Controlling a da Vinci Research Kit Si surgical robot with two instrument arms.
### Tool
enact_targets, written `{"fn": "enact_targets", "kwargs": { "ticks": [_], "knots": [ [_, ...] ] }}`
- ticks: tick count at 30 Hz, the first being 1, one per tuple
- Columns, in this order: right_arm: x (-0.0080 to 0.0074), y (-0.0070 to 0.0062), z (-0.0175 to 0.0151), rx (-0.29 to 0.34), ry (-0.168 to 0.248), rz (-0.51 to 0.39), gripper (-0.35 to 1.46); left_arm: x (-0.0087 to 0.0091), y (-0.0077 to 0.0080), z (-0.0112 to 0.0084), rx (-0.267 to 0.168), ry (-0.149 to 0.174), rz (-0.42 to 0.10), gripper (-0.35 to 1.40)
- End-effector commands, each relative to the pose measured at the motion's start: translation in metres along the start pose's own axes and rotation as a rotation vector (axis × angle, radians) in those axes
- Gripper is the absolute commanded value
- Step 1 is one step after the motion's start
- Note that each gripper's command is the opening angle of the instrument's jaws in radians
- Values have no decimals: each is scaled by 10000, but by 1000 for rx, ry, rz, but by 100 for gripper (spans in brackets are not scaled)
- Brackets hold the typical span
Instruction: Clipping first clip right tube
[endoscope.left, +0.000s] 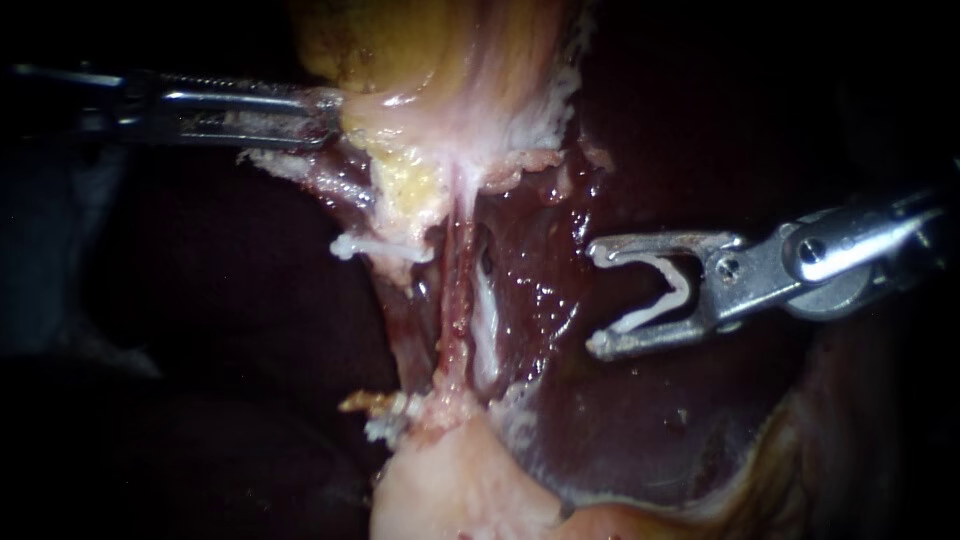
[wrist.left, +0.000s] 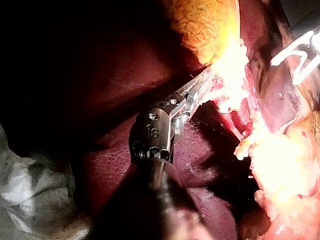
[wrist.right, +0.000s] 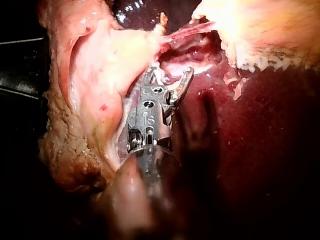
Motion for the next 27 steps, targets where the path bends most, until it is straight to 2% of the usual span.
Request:
{"fn": "enact_targets", "kwargs": {
  "ticks": [1, 5, 8, 11, 14, 18, 19, 22, 27],
  "knots": [
    [0, 0, 0, 0, 0, 0, 50, 1, 0, -3, -2, -1, 0, -35],
    [0, 0, 0, 0, 0, 0, 50, 12, 0, -20, -16, -8, -6, -35],
    [0, 0, 0, 0, 0, 0, 50, 24, 0, -39, -5, -8, -12, -35],
    [0, 0, 0, -3, -1, 0, 50, 34, 1, -58, -1, 9, -19, -35],
    [0, 0, 1, -4, -1, 1, 50, 38, 1, -68, 4, 16, -23, -35],
    [2, 0, 9, 3, 23, 27, 50, 37, 2, -68, 4, 17, -23, -35],
    [3, -2, 15, 10, 40, 46, 50, 37, 2, -68, 5, 17, -23, -35],
    [2, -6, 32, 59, 74, 96, 49, 38, 2, -67, 5, 17, -23, -35],
    [-2, -15, 67, 75, 80, 154, 48, 37, 2, -67, 5, 17, -23, -35]
  ]
}}
